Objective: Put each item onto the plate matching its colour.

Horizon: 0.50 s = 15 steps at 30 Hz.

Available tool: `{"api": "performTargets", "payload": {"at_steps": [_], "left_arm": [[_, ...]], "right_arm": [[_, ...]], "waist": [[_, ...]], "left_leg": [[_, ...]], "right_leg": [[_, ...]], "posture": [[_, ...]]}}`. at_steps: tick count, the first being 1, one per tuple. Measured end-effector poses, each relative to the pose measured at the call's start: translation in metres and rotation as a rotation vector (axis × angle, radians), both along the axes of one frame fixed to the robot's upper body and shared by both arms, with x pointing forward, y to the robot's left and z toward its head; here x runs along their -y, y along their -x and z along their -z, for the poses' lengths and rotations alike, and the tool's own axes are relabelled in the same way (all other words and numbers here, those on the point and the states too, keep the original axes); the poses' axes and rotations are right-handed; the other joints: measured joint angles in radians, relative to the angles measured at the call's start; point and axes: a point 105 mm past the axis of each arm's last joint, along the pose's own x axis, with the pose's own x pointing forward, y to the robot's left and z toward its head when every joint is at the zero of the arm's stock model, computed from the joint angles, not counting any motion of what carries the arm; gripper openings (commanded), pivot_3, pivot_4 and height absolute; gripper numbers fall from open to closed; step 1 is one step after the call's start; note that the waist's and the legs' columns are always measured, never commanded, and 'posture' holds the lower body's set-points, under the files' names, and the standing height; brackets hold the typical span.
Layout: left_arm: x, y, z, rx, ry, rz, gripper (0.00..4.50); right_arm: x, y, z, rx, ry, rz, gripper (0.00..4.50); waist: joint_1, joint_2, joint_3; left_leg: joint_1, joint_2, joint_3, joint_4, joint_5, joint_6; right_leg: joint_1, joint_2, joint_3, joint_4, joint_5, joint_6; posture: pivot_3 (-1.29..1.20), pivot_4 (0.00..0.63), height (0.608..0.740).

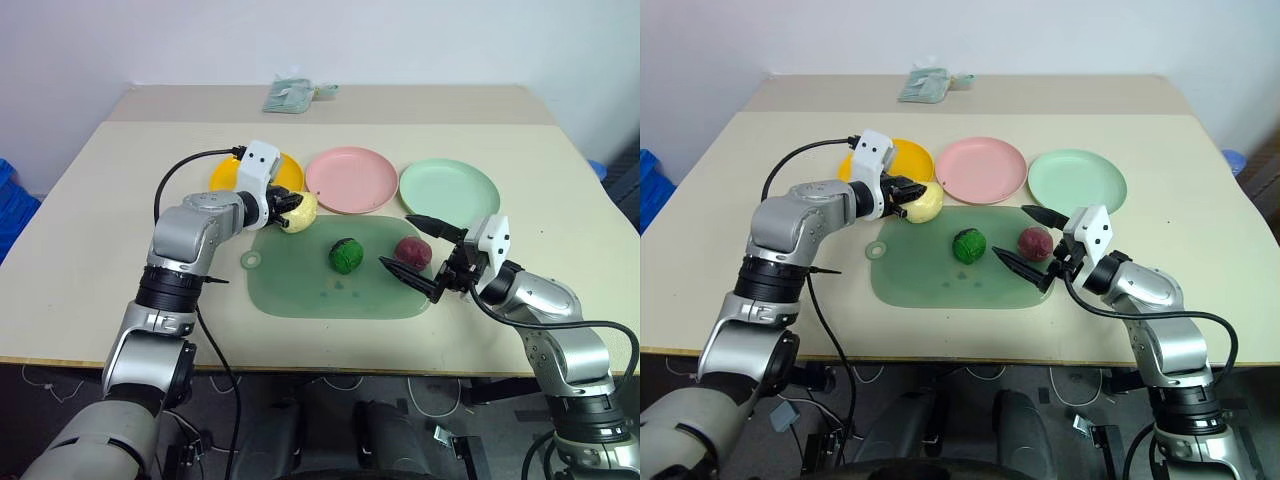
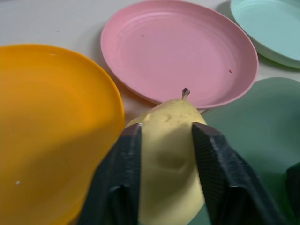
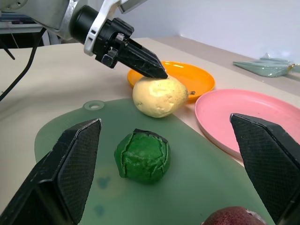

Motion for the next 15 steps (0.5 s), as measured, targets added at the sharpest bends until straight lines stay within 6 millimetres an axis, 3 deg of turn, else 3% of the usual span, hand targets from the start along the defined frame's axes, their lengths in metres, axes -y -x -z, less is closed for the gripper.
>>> {"api": "performTargets", "payload": {"at_steps": [4, 5, 7, 11, 15], "left_arm": [[-0.005, 0.005, -0.001, 0.0, 0.03, -0.016, 1.73], [-0.006, 0.006, -0.001, 0.003, 0.029, -0.012, 1.96], [-0.007, 0.009, -0.003, 0.015, 0.023, -0.008, 2.62], [-0.013, 0.012, -0.008, 0.024, -0.005, -0.01, 4.48], [-0.022, 0.013, -0.012, 0.01, -0.042, -0.022, 4.48]], "right_arm": [[-0.006, -0.001, 0.001, 0.001, 0.006, -0.013, 4.5], [-0.007, -0.003, 0.0, 0.004, 0.007, -0.016, 4.5], [-0.008, -0.005, -0.003, 0.014, 0.007, -0.025, 4.5], [-0.013, -0.008, -0.005, 0.019, 0.005, -0.047, 4.5], [-0.013, -0.009, -0.001, 0.009, 0.002, -0.054, 4.5]], "waist": [[-0.001, 0.0, 0.0], [-0.001, 0.0, 0.0], [0.0, 0.0, 0.0], [0.0, 0.0, 0.0], [0.0, 0.0, 0.0]], "left_leg": [[0.0, 0.0, 0.0, 0.0, 0.0, 0.0], [0.0, 0.0, 0.0, 0.0, 0.0, 0.0], [0.0, 0.0, 0.0, 0.0, 0.0, 0.0], [0.0, 0.0, 0.0, 0.0, 0.0, 0.0], [0.0, 0.0, 0.0, 0.0, 0.0, 0.0]], "right_leg": [[0.0, 0.0, 0.0, 0.0, 0.0, 0.0], [0.0, 0.0, 0.0, 0.0, 0.0, 0.0], [0.0, 0.0, 0.0, 0.0, 0.0, 0.0], [0.0, 0.0, 0.0, 0.0, 0.0, 0.0], [0.0, 0.0, 0.0, 0.001, 0.0, 0.0]], "posture": [[0.0, 0.15, 0.74], [0.0, 0.15, 0.74], [0.0, 0.15, 0.74], [0.0, 0.15, 0.74], [0.0, 0.15, 0.74]]}}
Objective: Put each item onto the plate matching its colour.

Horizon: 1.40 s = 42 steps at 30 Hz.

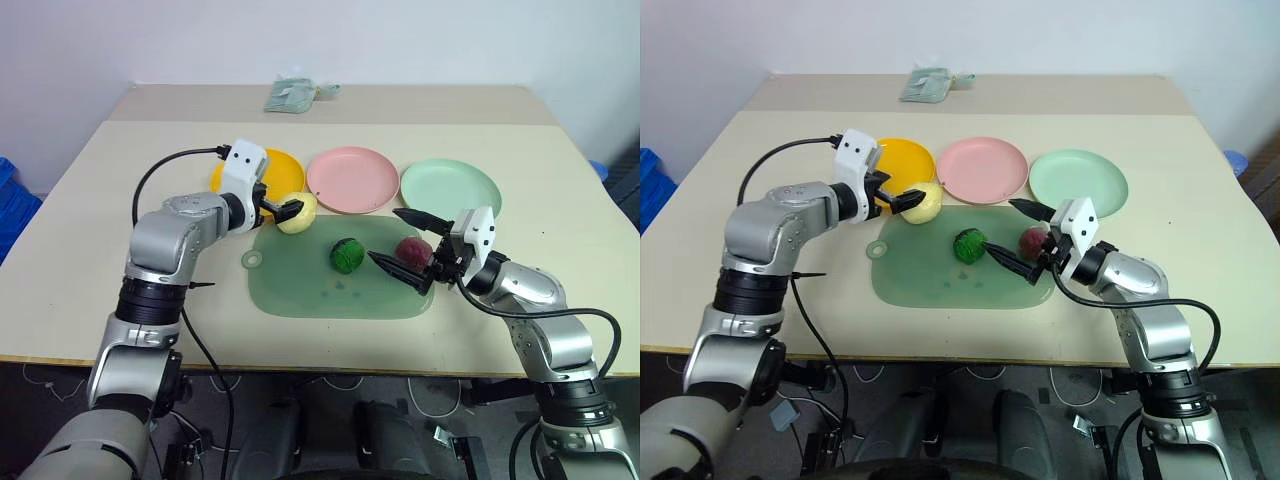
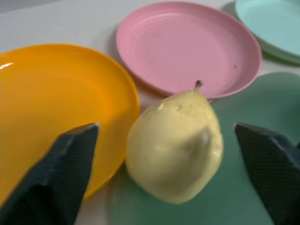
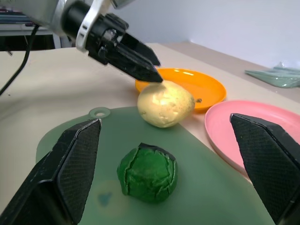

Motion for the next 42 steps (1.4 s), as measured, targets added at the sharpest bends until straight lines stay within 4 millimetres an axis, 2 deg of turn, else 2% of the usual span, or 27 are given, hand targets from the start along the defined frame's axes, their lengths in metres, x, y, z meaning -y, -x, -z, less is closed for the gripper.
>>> {"api": "performTargets", "payload": {"at_steps": [6, 14, 22, 32, 35, 37, 42], "left_arm": [[0.001, 0.003, -0.003, -0.026, -0.037, 0.043, 4.48], [0.005, 0.007, 0.018, -0.106, -0.122, 0.093, 4.48], [0.001, -0.002, 0.022, -0.112, -0.168, 0.069, 4.48], [0.013, -0.007, 0.028, -0.099, -0.172, 0.09, 4.48], [0.016, -0.007, 0.028, -0.094, -0.167, 0.096, 3.64], [0.017, -0.007, 0.027, -0.089, -0.165, 0.097, 2.82], [0.017, -0.008, 0.025, -0.079, -0.16, 0.089, 2.82]], "right_arm": [[-0.01, -0.004, -0.002, 0.007, -0.016, -0.024, 4.5], [-0.011, -0.005, -0.004, 0.013, -0.018, -0.021, 4.5], [-0.01, -0.005, -0.003, 0.011, -0.02, -0.015, 4.5], [-0.007, -0.003, 0.0, 0.014, -0.022, -0.007, 4.5], [-0.007, -0.003, 0.0, 0.014, -0.022, -0.006, 4.5], [-0.007, -0.003, 0.0, 0.016, -0.022, -0.006, 4.5], [-0.006, -0.002, -0.001, 0.027, -0.021, -0.009, 4.5]], "waist": [[-0.002, 0.0, 0.0], [-0.002, 0.0, 0.0], [-0.001, 0.0, 0.0], [-0.002, 0.0, 0.0], [-0.002, 0.0, 0.0], [-0.002, 0.0, 0.0], [-0.002, 0.0, 0.0]], "left_leg": [[0.0, 0.0, 0.0, 0.0, 0.0, 0.0], [0.0, 0.0, 0.0, 0.0, 0.0, 0.0], [0.0, 0.0, 0.0, 0.0, 0.0, 0.0], [0.0, 0.0, 0.0, 0.0, 0.0, 0.0], [0.0, 0.0, 0.0, 0.0, 0.0, 0.0], [0.0, 0.0, 0.0, 0.0, 0.0, 0.0], [0.0, 0.0, 0.0, 0.0, 0.0, 0.0]], "right_leg": [[0.0, 0.0, 0.0, 0.0, 0.0, 0.0], [0.0, 0.0, 0.0, 0.0, 0.0, 0.0], [0.0, 0.0, 0.0, 0.0, 0.0, 0.0], [0.0, 0.0, 0.0, 0.0, 0.0, 0.0], [0.0, 0.0, 0.0, 0.0, 0.0, 0.0], [0.0, 0.0, 0.0, 0.0, 0.0, 0.0], [0.0, 0.0, 0.0, 0.0, 0.0, 0.0]], "posture": [[0.0, 0.15, 0.74], [0.0, 0.15, 0.74], [0.0, 0.15, 0.74], [0.0, 0.15, 0.74], [0.0, 0.15, 0.74], [0.0, 0.15, 0.74], [0.0, 0.15, 0.74]]}}
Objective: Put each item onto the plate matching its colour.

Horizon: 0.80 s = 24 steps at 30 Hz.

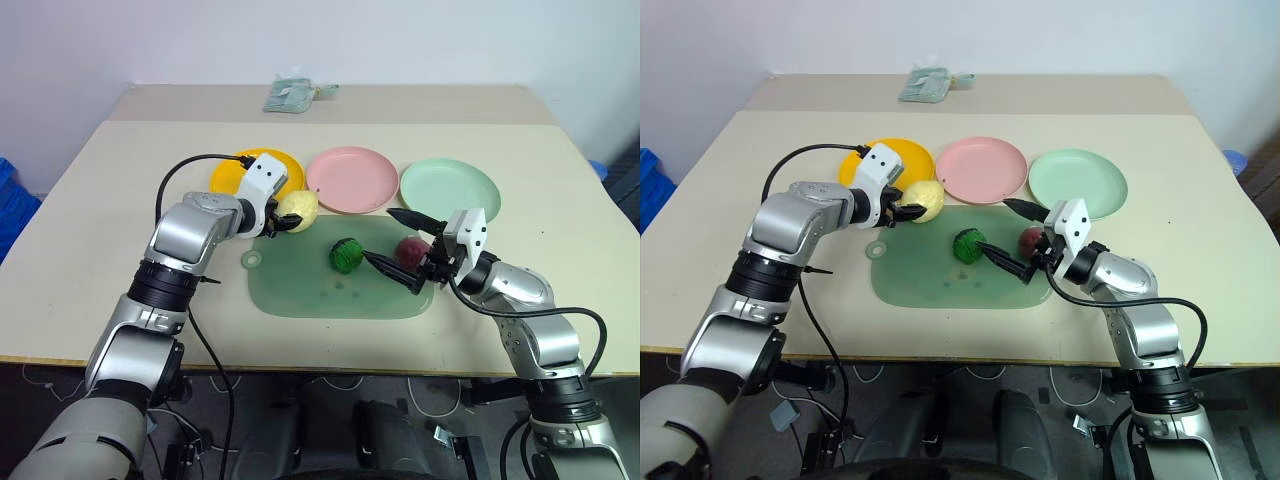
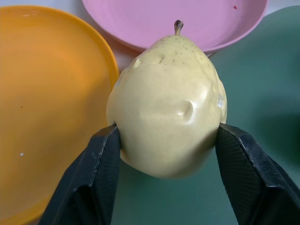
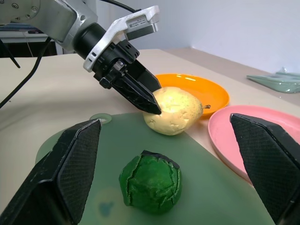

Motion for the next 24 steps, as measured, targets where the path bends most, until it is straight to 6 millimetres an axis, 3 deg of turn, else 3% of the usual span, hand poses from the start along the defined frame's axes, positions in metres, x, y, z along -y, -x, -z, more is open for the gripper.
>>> {"api": "performTargets", "payload": {"at_steps": [8, 12, 15, 20, 24], "left_arm": [[-0.007, 0.003, -0.033, 0.122, 0.092, -0.061, 2.82], [-0.024, -0.005, -0.048, 0.213, 0.126, -0.189, 2.82], [-0.044, -0.016, -0.04, 0.231, 0.115, -0.324, 2.82], [-0.063, -0.031, -0.01, 0.206, 0.077, -0.478, 2.82], [-0.068, -0.041, 0.005, 0.201, 0.096, -0.526, 4.21]], "right_arm": [[0.003, 0.001, 0.004, -0.004, 0.001, 0.003, 4.5], [0.006, -0.002, 0.008, -0.021, 0.002, 0.005, 4.5], [0.006, -0.006, 0.009, -0.022, 0.007, 0.006, 4.5], [0.004, -0.009, 0.003, 0.004, 0.018, -0.008, 4.5], [0.003, -0.01, 0.002, 0.008, 0.019, -0.012, 4.5]], "waist": [[0.0, 0.0, 0.0], [0.0, 0.0, 0.0], [0.001, 0.0, 0.0], [0.004, 0.0, 0.0], [0.004, -0.001, 0.0]], "left_leg": [[0.0, 0.0, 0.0, 0.0, 0.0, 0.0], [0.0, 0.0, 0.0, 0.0, 0.0, 0.0], [0.0, 0.0, 0.0, 0.0, 0.0, 0.0], [0.0, -0.001, 0.0, 0.0, 0.0, -0.001], [0.0, -0.001, 0.0, 0.0, 0.0, -0.001]], "right_leg": [[0.0, 0.0, 0.0, 0.0, 0.0, 0.0], [0.0, 0.0, 0.0, 0.0, 0.0, 0.0], [0.0, 0.0, 0.0, 0.001, 0.0, 0.0], [0.0, 0.0, 0.0, 0.001, 0.0, 0.0], [0.0, 0.0, 0.0, 0.001, 0.0, 0.001]], "posture": [[0.0, 0.15, 0.74], [0.0, 0.15, 0.74], [0.0, 0.15, 0.74], [0.0, 0.15, 0.74], [0.0, 0.15, 0.74]]}}
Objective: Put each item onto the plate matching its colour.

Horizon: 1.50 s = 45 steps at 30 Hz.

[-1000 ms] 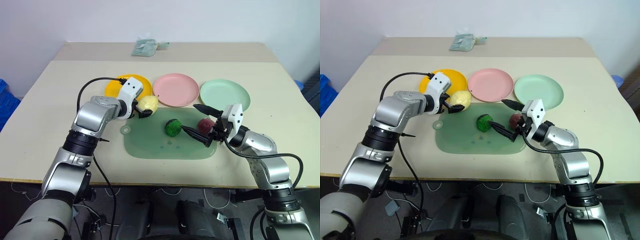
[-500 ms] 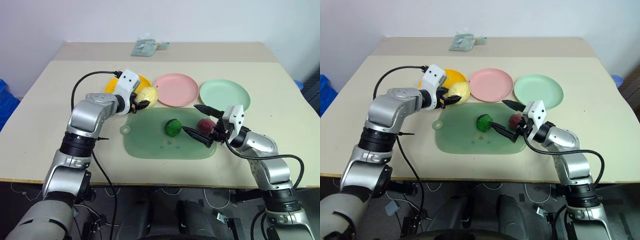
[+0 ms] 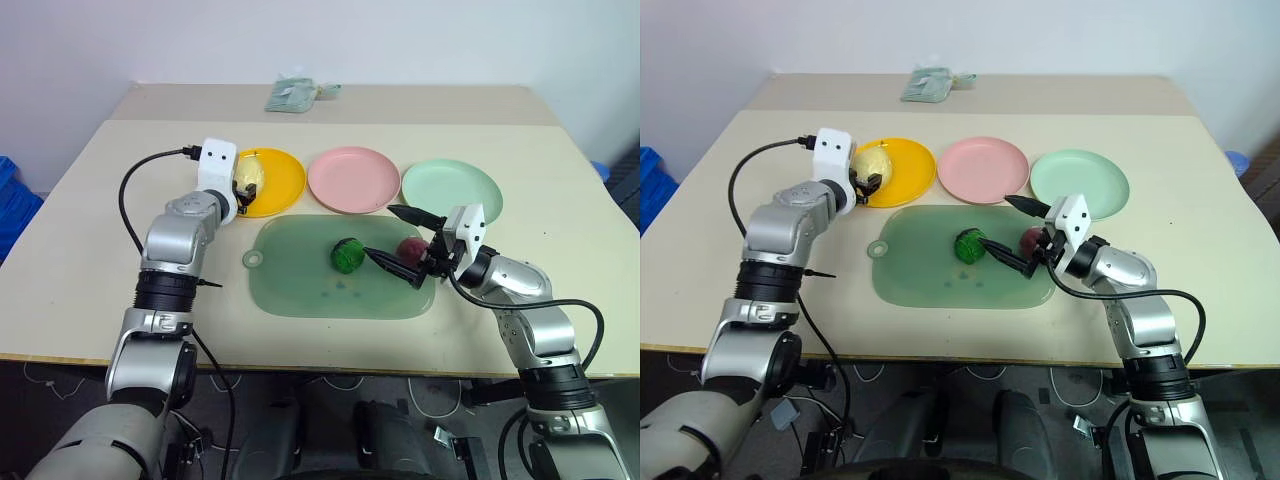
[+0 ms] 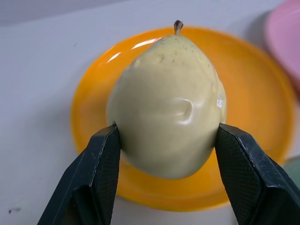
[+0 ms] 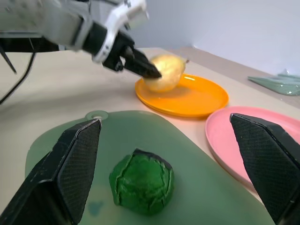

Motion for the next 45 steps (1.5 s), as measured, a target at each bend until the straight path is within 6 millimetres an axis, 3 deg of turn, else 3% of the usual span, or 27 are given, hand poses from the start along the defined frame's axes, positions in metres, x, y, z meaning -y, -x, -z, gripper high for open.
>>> {"api": "performTargets", "payload": {"at_steps": [1, 10, 18, 24, 30, 35, 39, 45], "left_arm": [[0.002, -0.002, 0.0, 0.007, 0.007, 0.004, 4.4], [0.022, 0.005, -0.022, 0.11, 0.054, 0.123, 4.4], [0.037, 0.052, -0.034, 0.256, 0.094, 0.393, 4.4], [0.042, 0.075, -0.023, 0.209, 0.094, 0.572, 4.4], [0.053, 0.097, -0.014, 0.233, 0.064, 0.765, 4.4], [0.052, 0.099, 0.0, 0.188, 0.061, 0.846, 4.4], [0.052, 0.108, -0.003, 0.213, 0.071, 0.921, 4.4], [0.012, 0.138, 0.003, 0.194, 0.044, 0.936, 4.4]], "right_arm": [[0.0, 0.0, 0.0, 0.0, 0.0, 0.0, 4.5], [0.002, 0.001, 0.001, -0.017, 0.005, 0.018, 4.5], [0.006, 0.009, -0.001, -0.018, -0.003, 0.059, 4.5], [0.009, 0.021, 0.001, -0.041, -0.011, 0.086, 4.5], [0.024, 0.031, 0.0, -0.047, 0.015, 0.159, 4.5], [0.022, 0.034, 0.0, -0.054, 0.022, 0.179, 4.5], [0.001, 0.028, -0.004, -0.042, 0.03, 0.123, 4.5], [-0.014, 0.009, 0.01, -0.117, 0.078, 0.098, 4.5]], "waist": [[0.0, 0.0, 0.0], [-0.005, 0.0, 0.0], [-0.012, 0.0, 0.0], [-0.01, 0.0, 0.0], [-0.003, 0.001, 0.0], [-0.002, 0.001, 0.0], [-0.008, 0.001, 0.0], [-0.027, 0.0, 0.0]], "left_leg": [[0.0, 0.0, 0.0, 0.0, 0.0, 0.0], [0.0, 0.0, 0.0, -0.001, 0.0, 0.0], [0.0, 0.0, 0.0, -0.001, 0.0, 0.0], [0.0, 0.0, 0.0, -0.001, 0.0, 0.0], [0.0, 0.001, 0.0, -0.001, 0.0, 0.0], [0.0, 0.001, 0.0, -0.001, 0.0, 0.0], [0.0, 0.001, 0.0, -0.001, 0.0, 0.0], [0.0, 0.001, 0.0, -0.002, 0.0, 0.0]], "right_leg": [[0.0, 0.0, 0.0, 0.0, 0.0, 0.0], [0.0, 0.0, 0.001, 0.0, 0.0, 0.0], [0.0, -0.001, 0.001, 0.0, 0.0, 0.0], [0.0, -0.001, 0.001, 0.0, 0.0, -0.001], [0.0, -0.001, 0.001, -0.001, 0.0, -0.001], [0.0, -0.001, 0.001, -0.001, -0.002, -0.003], [0.0, -0.001, 0.001, -0.001, -0.001, -0.003], [-0.001, -0.001, 0.001, -0.001, -0.002, -0.004]], "posture": [[0.0, 0.15, 0.74], [0.0, 0.15, 0.74], [0.0, 0.15, 0.74], [0.0, 0.15, 0.74], [0.0, 0.15, 0.74], [0.0, 0.15, 0.74], [0.0, 0.15, 0.74], [0.0, 0.15, 0.74]]}}
